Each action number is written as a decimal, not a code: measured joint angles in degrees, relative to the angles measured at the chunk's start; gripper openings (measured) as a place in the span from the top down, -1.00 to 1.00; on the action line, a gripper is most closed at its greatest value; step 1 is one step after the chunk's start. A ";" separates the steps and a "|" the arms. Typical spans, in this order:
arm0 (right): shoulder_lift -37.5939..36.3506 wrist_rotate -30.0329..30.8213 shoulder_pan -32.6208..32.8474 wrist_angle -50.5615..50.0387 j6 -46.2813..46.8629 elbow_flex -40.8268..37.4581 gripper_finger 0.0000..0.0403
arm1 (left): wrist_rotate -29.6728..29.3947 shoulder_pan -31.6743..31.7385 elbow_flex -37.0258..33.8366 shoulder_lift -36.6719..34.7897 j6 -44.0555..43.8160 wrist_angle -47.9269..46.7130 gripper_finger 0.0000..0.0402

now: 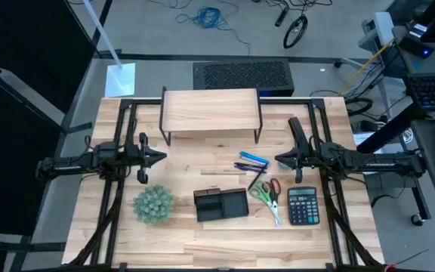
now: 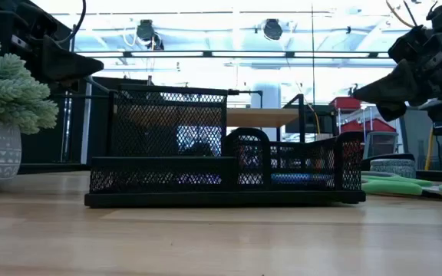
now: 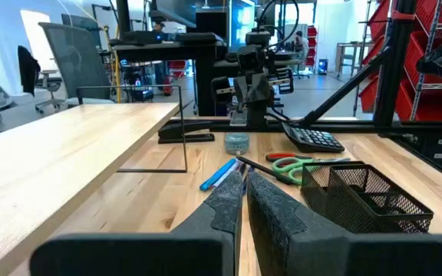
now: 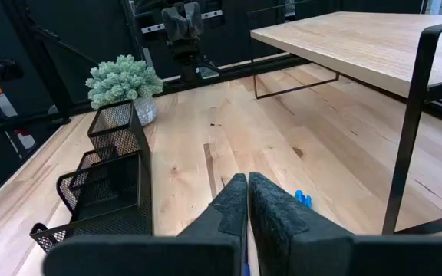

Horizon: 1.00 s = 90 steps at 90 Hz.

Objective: Pick and place office supplies into organizer

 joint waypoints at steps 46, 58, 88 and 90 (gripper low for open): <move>0.01 0.00 0.00 0.00 0.00 0.00 1.00 | 0.00 -0.01 0.00 0.00 0.00 -0.02 0.95; 0.02 -0.02 -0.02 0.00 0.00 0.00 1.00 | 0.00 -0.02 0.00 0.00 0.00 0.00 0.95; 0.00 0.29 -0.02 0.02 -6.54 0.02 1.00 | 0.00 0.00 0.00 0.00 -0.01 -0.01 0.95; 0.01 0.29 0.00 0.02 -6.64 0.00 1.00 | 0.00 0.00 0.00 0.00 -0.02 -0.02 0.95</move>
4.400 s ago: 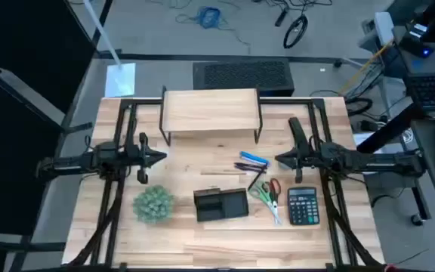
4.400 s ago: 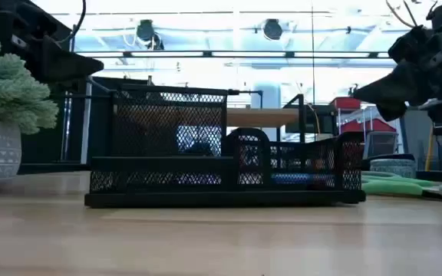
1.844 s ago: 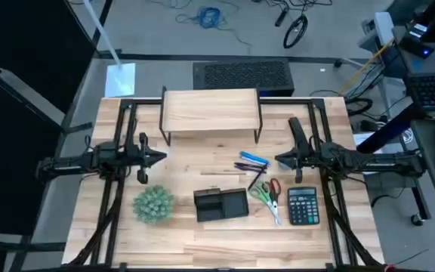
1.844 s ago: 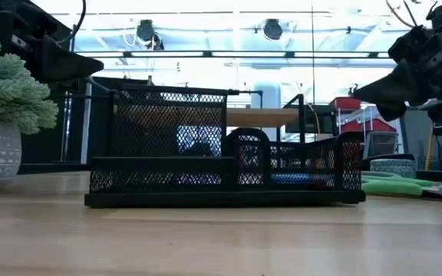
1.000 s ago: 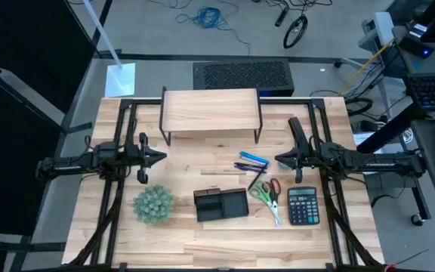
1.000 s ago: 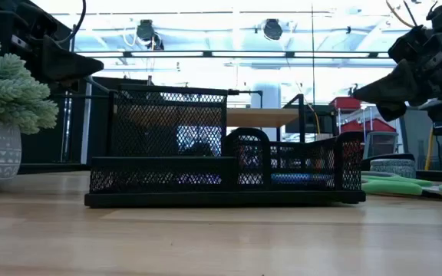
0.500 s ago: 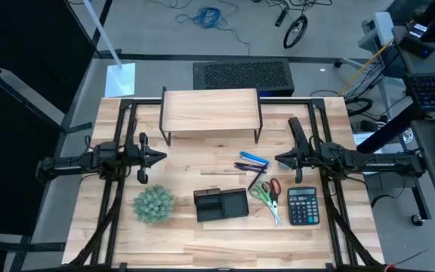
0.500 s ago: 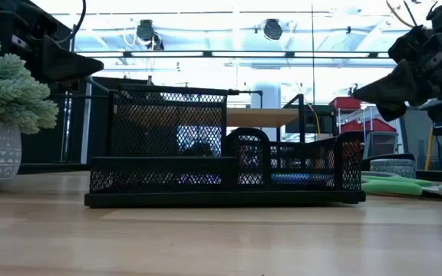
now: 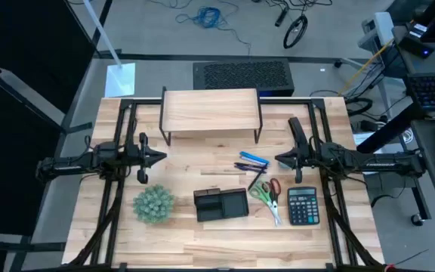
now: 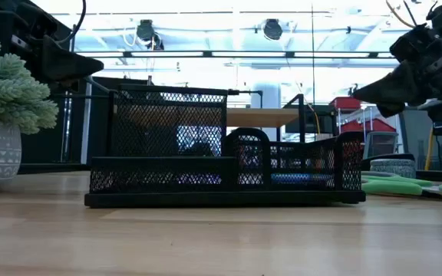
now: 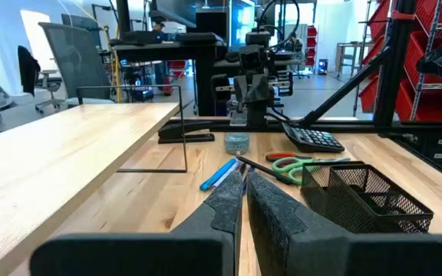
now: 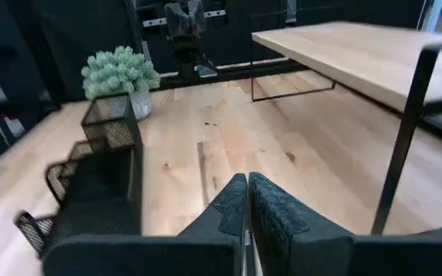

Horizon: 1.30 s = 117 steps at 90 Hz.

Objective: Pick and place office supplies into organizer
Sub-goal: Put the black calculator on the shelf

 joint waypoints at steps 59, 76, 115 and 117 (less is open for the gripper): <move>0.01 0.03 -0.02 1.05 10.65 0.02 1.00 | 0.00 -0.02 0.01 0.00 0.00 0.02 0.95; 0.01 0.07 0.02 1.01 11.10 0.02 1.00 | 0.00 -0.02 0.00 0.00 0.02 0.02 0.95; 0.01 -0.85 0.04 3.34 10.93 1.46 1.00 | 0.00 -0.01 0.01 0.00 0.02 0.02 0.95; 0.01 -1.29 0.04 3.41 10.71 1.99 1.00 | 0.00 -0.02 0.00 0.00 0.01 0.02 0.95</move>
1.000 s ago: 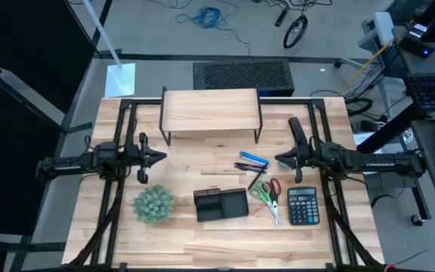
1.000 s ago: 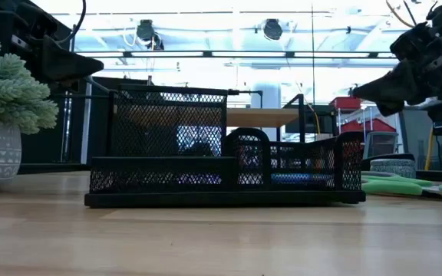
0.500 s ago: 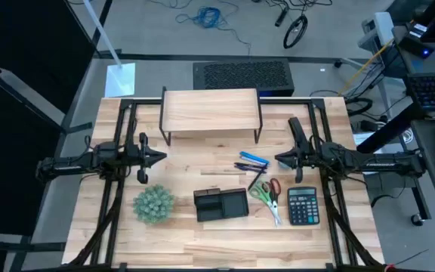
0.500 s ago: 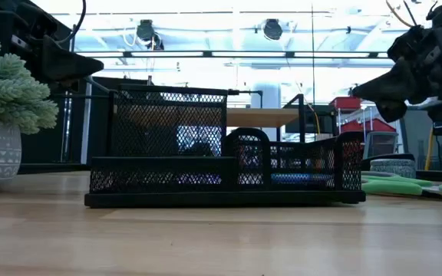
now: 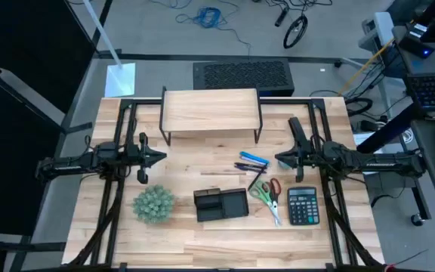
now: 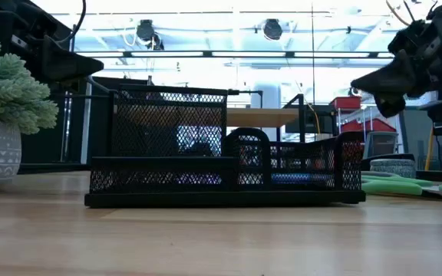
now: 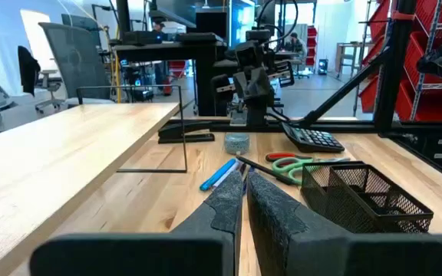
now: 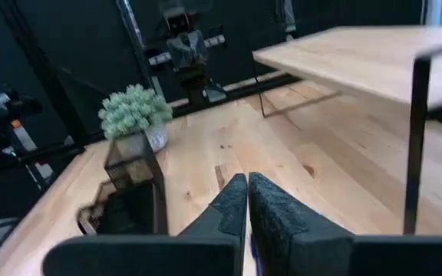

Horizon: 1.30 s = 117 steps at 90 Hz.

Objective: Pick and place office supplies into organizer
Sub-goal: Put the black calculator on the shelf

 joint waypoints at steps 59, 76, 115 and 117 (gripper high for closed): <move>11.14 -2.31 0.11 -34.25 -2.08 29.62 1.00 | 0.00 0.01 0.01 0.00 0.00 0.00 0.95; 19.02 -6.86 0.15 -43.87 1.31 33.75 1.00 | 0.00 0.00 0.00 0.00 0.01 0.00 0.95; 33.65 -13.78 7.17 -62.43 7.93 36.31 1.00 | 0.00 0.00 0.01 0.00 0.00 0.00 0.95; 34.16 -13.79 7.60 -63.37 7.98 36.31 1.00 | 0.00 0.00 0.00 0.00 0.00 0.00 0.95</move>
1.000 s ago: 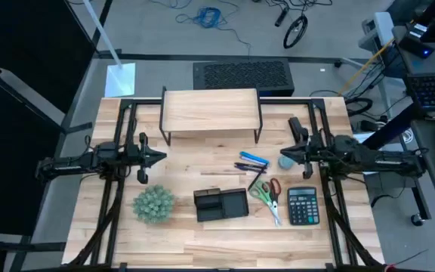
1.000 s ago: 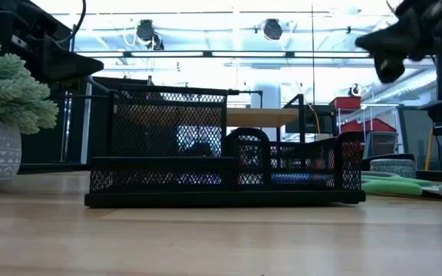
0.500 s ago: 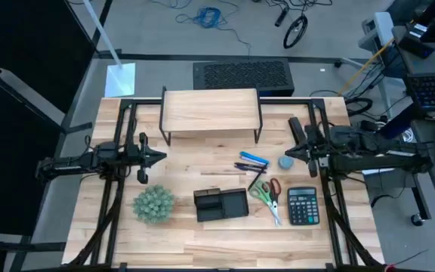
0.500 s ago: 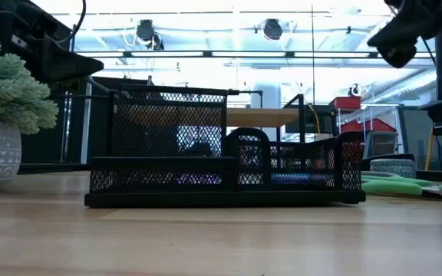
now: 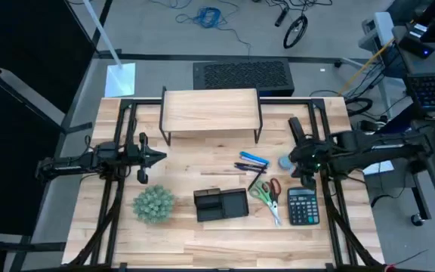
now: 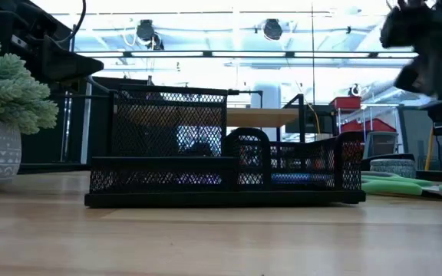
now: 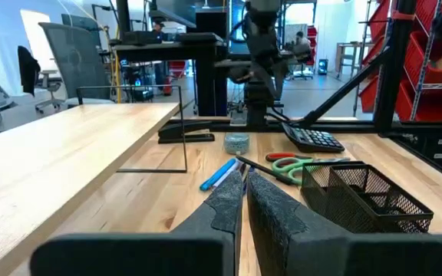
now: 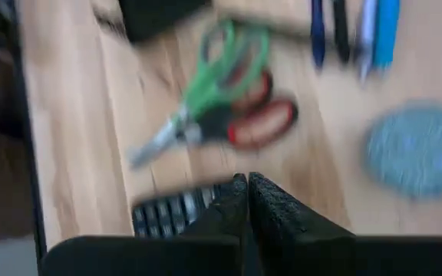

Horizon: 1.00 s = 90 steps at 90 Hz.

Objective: Pick and place office supplies into organizer
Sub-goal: Put the black calculator on the shelf

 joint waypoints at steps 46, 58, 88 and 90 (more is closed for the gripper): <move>3.45 2.09 3.57 -4.61 -0.07 0.00 0.83 | 0.00 -0.01 0.00 0.00 0.01 0.00 0.95; 3.45 5.44 3.55 -4.62 -0.74 0.00 0.53 | 0.00 0.01 0.00 0.00 0.01 0.00 0.95; 4.19 2.98 3.55 -4.20 1.04 -0.19 -0.13 | 0.00 -0.01 0.00 0.00 0.01 0.00 0.95; 4.25 2.94 3.55 -3.98 1.49 -0.46 -0.13 | 0.00 0.02 0.00 0.00 -0.01 0.00 0.95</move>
